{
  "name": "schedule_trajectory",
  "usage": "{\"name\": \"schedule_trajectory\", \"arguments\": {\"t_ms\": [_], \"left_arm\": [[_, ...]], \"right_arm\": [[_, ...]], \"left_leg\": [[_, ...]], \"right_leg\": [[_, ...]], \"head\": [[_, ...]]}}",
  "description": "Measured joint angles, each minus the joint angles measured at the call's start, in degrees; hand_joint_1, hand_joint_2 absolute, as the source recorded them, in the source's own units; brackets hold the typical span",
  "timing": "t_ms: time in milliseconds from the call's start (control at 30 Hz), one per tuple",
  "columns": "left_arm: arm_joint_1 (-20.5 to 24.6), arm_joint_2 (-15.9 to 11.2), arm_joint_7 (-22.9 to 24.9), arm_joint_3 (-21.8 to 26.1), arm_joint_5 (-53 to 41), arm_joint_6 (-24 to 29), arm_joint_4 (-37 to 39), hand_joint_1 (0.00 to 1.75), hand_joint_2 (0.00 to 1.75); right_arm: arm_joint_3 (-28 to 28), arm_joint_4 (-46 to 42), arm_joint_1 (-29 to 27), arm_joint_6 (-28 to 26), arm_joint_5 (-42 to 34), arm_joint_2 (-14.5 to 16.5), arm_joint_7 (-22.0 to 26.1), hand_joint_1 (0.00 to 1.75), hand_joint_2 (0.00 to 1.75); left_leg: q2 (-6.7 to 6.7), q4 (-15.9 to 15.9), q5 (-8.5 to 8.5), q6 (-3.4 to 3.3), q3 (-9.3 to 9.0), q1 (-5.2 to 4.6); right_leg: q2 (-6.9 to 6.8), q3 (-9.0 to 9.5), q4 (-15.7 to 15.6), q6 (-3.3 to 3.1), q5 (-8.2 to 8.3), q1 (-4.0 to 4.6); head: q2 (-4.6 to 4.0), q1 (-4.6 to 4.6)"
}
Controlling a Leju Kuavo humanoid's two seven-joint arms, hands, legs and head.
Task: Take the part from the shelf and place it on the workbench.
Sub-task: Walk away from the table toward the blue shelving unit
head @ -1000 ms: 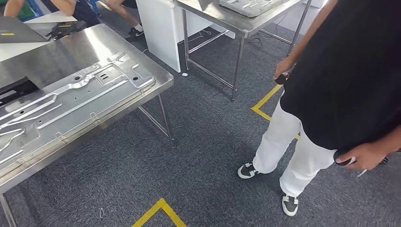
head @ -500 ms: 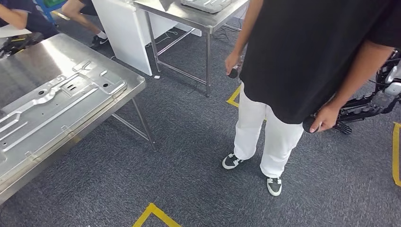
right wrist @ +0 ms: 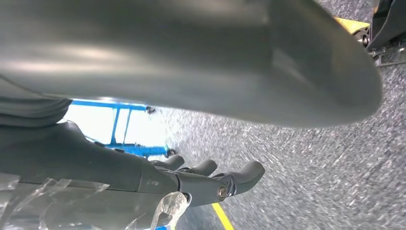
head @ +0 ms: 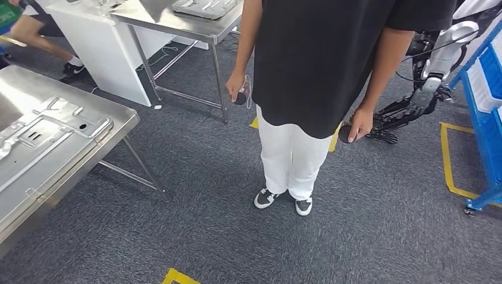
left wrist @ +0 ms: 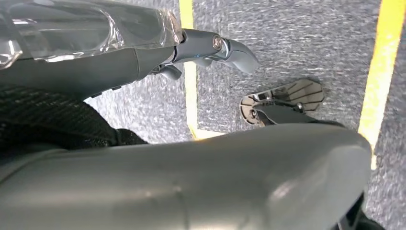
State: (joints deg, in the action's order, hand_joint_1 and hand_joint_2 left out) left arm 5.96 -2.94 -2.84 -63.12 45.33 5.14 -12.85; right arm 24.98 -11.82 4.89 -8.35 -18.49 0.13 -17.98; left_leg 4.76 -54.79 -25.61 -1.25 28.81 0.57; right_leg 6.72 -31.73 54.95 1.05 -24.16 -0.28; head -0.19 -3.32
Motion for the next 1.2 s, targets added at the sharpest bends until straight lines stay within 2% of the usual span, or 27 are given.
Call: {"name": "schedule_trajectory", "arguments": {"t_ms": [33, 67, 100, 167, 200, 233, 267, 300, 333, 367, 433, 467, 500, 567, 600, 667, 733, 767, 800, 833, 867, 900, 967, 1033, 1100, 1167, 1200], "left_arm": [[0.02, 0.05, 0.09, -0.01, -0.25, -0.01, -0.02, 0.0, 0.0], [0.04, 0.14, 0.18, -0.01, -0.51, -0.03, -0.04, 0.0, 0.0], [0.07, 0.24, 0.26, -0.02, -0.7, -0.04, -0.07, 0.0, 0.0], [0.1, 0.43, 0.34, -0.04, -0.99, -0.02, -0.13, 0.0, 0.0], [0.1, 0.47, 0.34, -0.05, -1.06, -0.01, -0.15, 0.0, 0.0], [0.06, 0.5, 0.31, -0.05, -1.13, 0.02, -0.16, 0.0, 0.0], [0.03, 0.51, 0.25, -0.06, -1.2, 0.03, -0.16, 0.0, 0.0], [0.04, 0.51, 0.17, -0.07, -1.28, 0.04, -0.16, 0.0, 0.0], [0.11, 0.54, 0.04, -0.08, -1.48, 0.05, -0.18, 0.0, 0.0], [0.22, 0.59, -0.13, -0.1, -1.77, 0.05, -0.19, 0.0, 0.0], [0.49, 0.74, -0.6, -0.21, -2.54, 0.01, -0.22, 0.0, 0.0], [0.6, 0.81, -0.8, -0.29, -2.89, -0.03, -0.22, 0.0, 0.0], [0.68, 0.85, -0.95, -0.38, -3.14, -0.05, -0.23, 0.0, 0.0], [0.83, 0.89, -1.07, -0.56, -3.4, -0.06, -0.24, 0.0, 0.0], [0.88, 0.9, -1.09, -0.62, -3.38, -0.04, -0.25, 0.0, 0.0], [1.01, 0.93, -1.1, -0.66, -3.23, 0.02, -0.25, 0.0, 0.0], [1.21, 0.91, -1.12, -0.66, -3.07, 0.07, -0.25, 0.0, 0.0], [1.33, 0.89, -1.12, -0.66, -3.02, 0.08, -0.25, 0.0, 0.0], [1.44, 0.89, -1.11, -0.66, -2.98, 0.09, -0.25, 0.0, 0.0], [1.54, 0.89, -1.09, -0.66, -2.94, 0.09, -0.25, 0.0, 0.0], [1.58, 0.89, -1.03, -0.66, -2.89, 0.09, -0.25, 0.0, 0.0], [1.54, 0.88, -0.93, -0.65, -2.79, 0.09, -0.25, 0.0, 0.0], [1.24, 0.81, -0.69, -0.61, -2.31, 0.09, -0.25, 0.0, 0.0], [0.86, 0.69, -0.48, -0.55, -1.77, 0.08, -0.25, 0.0, 0.0], [0.61, 0.58, -0.16, -0.51, -1.4, 0.09, -0.25, 0.0, 0.0], [0.48, 0.48, 0.15, -0.4, -1.02, 0.18, -0.25, 0.0, 0.0], [0.4, 0.44, 0.25, -0.28, -0.82, 0.26, -0.25, 0.0, 0.0]], "right_arm": [[0.0, 0.01, -0.03, -0.12, -0.27, -0.03, 0.43, 0.0, 0.0], [0.0, 0.01, -0.11, -0.21, -0.5, -0.08, 0.8, 0.0, 0.0], [0.0, 0.02, -0.2, -0.26, -0.65, -0.15, 1.08, 0.0, 0.0], [0.0, 0.02, -0.2, -0.27, -0.79, -0.26, 1.33, 0.0, 0.0], [0.0, 0.02, -0.12, -0.21, -0.78, -0.28, 1.37, 0.0, 0.0], [0.0, 0.02, -0.04, -0.14, -0.75, -0.28, 1.38, 0.0, 0.0], [0.01, 0.02, -0.01, -0.08, -0.71, -0.28, 1.38, 0.0, 0.0], [0.02, 0.02, -0.03, -0.02, -0.67, -0.28, 1.31, 0.0, 0.0], [0.03, 0.02, -0.07, 0.03, -0.64, -0.29, 1.17, 0.0, 0.0], [0.04, 0.02, -0.11, 0.09, -0.63, -0.31, 0.99, 0.0, 0.0], [0.05, 0.01, -0.06, 0.28, -0.61, -0.35, 0.72, 0.0, 0.0], [0.06, 0.01, 0.02, 0.39, -0.6, -0.37, 0.67, 0.0, 0.0], [0.08, 0.0, 0.08, 0.49, -0.6, -0.37, 0.64, 0.0, 0.0], [0.12, 0.0, 0.06, 0.58, -0.65, -0.41, 0.54, 0.0, 0.0], [0.14, 0.0, -0.01, 0.59, -0.7, -0.45, 0.48, 0.0, 0.0], [0.15, 0.0, 0.0, 0.59, -0.87, -0.57, 0.43, 0.0, 0.0], [0.16, 0.0, 0.11, 0.61, -1.11, -0.65, 0.41, 0.0, 0.0], [0.17, 0.0, 0.13, 0.62, -1.19, -0.66, 0.4, 0.0, 0.0], [0.19, 0.0, 0.11, 0.63, -1.25, -0.66, 0.4, 0.0, 0.0], [0.22, 0.0, 0.08, 0.63, -1.25, -0.67, 0.4, 0.0, 0.0], [0.26, 0.0, 0.07, 0.61, -1.25, -0.69, 0.4, 0.0, 0.0], [0.3, 0.0, 0.07, 0.57, -1.25, -0.72, 0.39, 0.0, 0.0], [0.35, 0.0, 0.11, 0.42, -1.28, -0.85, 0.31, 0.0, 0.0], [0.38, 0.0, 0.09, 0.29, -1.33, -1.12, 0.16, 0.0, 0.0], [0.42, 0.02, -0.06, 0.26, -1.38, -1.6, 0.03, 0.0, 0.0], [0.5, 0.07, -0.15, 0.28, -1.44, -2.02, -0.1, 0.0, 0.0], [0.56, 0.09, -0.12, 0.31, -1.49, -2.18, -0.18, 0.0, 0.0]], "left_leg": [[0.0, 0.33, -0.04, -0.12, -0.01, -0.13], [-0.7, 0.44, 0.16, -0.37, 0.03, -0.18], [-1.41, 0.65, 0.4, -0.72, 0.0, -0.17], [-3.03, 1.12, 0.84, -1.53, -0.03, -0.04], [-3.94, 1.2, 0.91, -1.75, 0.02, -0.08], [-4.83, 1.2, 0.91, -1.88, 0.12, -0.15], [-5.78, 1.18, 0.9, -1.91, 0.2, -0.2], [-6.69, 1.16, 0.9, -1.92, 0.27, -0.23], [-7.54, 1.14, 0.89, -1.9, 0.3, -0.23], [-8.31, 1.12, 0.86, -1.84, 0.26, -0.21], [-9.6, 0.95, 0.68, -1.43, 0.06, -0.33], [-10.1, 0.84, 0.55, -1.1, -0.04, -0.46], [-10.58, 0.73, 0.45, -0.72, -0.13, -0.57], [-11.55, 0.7, 0.35, 0.01, -0.29, -0.5], [-11.4, 0.47, 0.13, 0.41, -0.3, -0.3], [-8.82, -2.66, -2.14, 1.08, 0.95, 0.09], [-5.73, -10.66, -6.33, 1.43, 4.58, 0.3], [-5.2, -14.84, -7.94, 1.49, 6.53, 0.31], [-5.02, -17.45, -8.53, 1.46, 7.79, 0.3], [-4.92, -17.69, -7.93, 1.34, 7.94, 0.3], [-4.64, -15.22, -6.19, 1.13, 6.81, 0.29], [-3.83, -10.84, -3.87, 0.83, 4.79, 0.28], [-1.12, -2.29, -0.53, 0.18, 1.0, 0.28], [0.04, 0.63, 0.1, -0.07, -0.1, 0.09], [-1.12, 0.95, 0.44, -0.4, -0.07, -0.01], [-2.45, 1.46, 0.93, -1.07, -0.1, 0.16], [-3.25, 1.65, 1.09, -1.36, -0.09, 0.24]], "right_leg": [[0.64, -0.28, -0.03, 0.37, 0.2, -0.08], [1.25, -0.54, -0.13, 0.76, 0.4, -0.21], [0.85, -0.8, 0.13, 1.0, 0.26, -0.29], [-2.15, -2.47, 3.58, 1.36, -2.08, -0.15], [-4.13, -4.09, 7.24, 1.47, -4.23, -0.13], [-5.28, -6.0, 11.49, 1.69, -6.44, -0.12], [-5.72, -7.64, 15.21, 1.9, -8.03, -0.22], [-5.92, -8.41, 17.21, 2.09, -8.55, -0.33], [-6.11, -7.89, 16.76, 2.25, -7.92, -0.43], [-6.52, -6.12, 13.91, 2.36, -6.37, -0.52], [-8.79, -0.99, 5.13, 2.37, -3.05, -0.46], [-9.65, 0.69, 1.98, 2.11, -2.11, -0.38], [-10.14, 1.46, 0.31, 1.79, -1.75, -0.23], [-9.11, 1.19, -0.05, 0.91, -1.62, 0.04], [-8.54, 1.11, -0.12, 0.55, -1.49, 0.05], [-7.46, 1.02, -0.28, -0.21, -1.08, -0.14], [-6.26, 0.76, -0.27, -0.69, -0.77, -0.21], [-5.56, 0.62, -0.26, -0.8, -0.66, -0.17], [-4.78, 0.54, -0.24, -0.84, -0.57, -0.13], [-3.96, 0.51, -0.24, -0.84, -0.48, -0.1], [-3.09, 0.53, -0.24, -0.78, -0.4, -0.09], [-2.24, 0.55, -0.24, -0.69, -0.32, -0.1], [-0.74, 0.4, -0.18, -0.34, -0.12, -0.09], [0.37, -0.06, -0.14, 0.21, 0.11, -0.19], [1.19, -0.51, -0.09, 0.89, 0.28, -0.41], [-0.71, -1.67, 1.98, 1.32, -1.18, -0.28], [-2.42, -2.96, 4.79, 1.42, -2.95, -0.2]], "head": [[0.0, 0.01], [0.0, 0.02], [0.0, 0.02], [0.0, 0.13], [0.0, 0.18], [0.0, 0.24], [0.0, 0.25], [-0.01, 0.25], [-0.01, 0.26], [-0.01, 0.26], [0.0, 0.27], [0.0, 0.26], [0.0, 0.25], [0.0, 0.2], [0.0, 0.2], [0.0, 0.14], [0.0, 0.05], [0.0, 0.04], [0.0, 0.03], [0.0, 0.02], [0.0, 0.02], [-0.01, 0.02], [-0.01, 0.02], [-0.01, 0.02], [0.0, 0.02], [0.01, 0.16], [0.0, 0.27]]}}
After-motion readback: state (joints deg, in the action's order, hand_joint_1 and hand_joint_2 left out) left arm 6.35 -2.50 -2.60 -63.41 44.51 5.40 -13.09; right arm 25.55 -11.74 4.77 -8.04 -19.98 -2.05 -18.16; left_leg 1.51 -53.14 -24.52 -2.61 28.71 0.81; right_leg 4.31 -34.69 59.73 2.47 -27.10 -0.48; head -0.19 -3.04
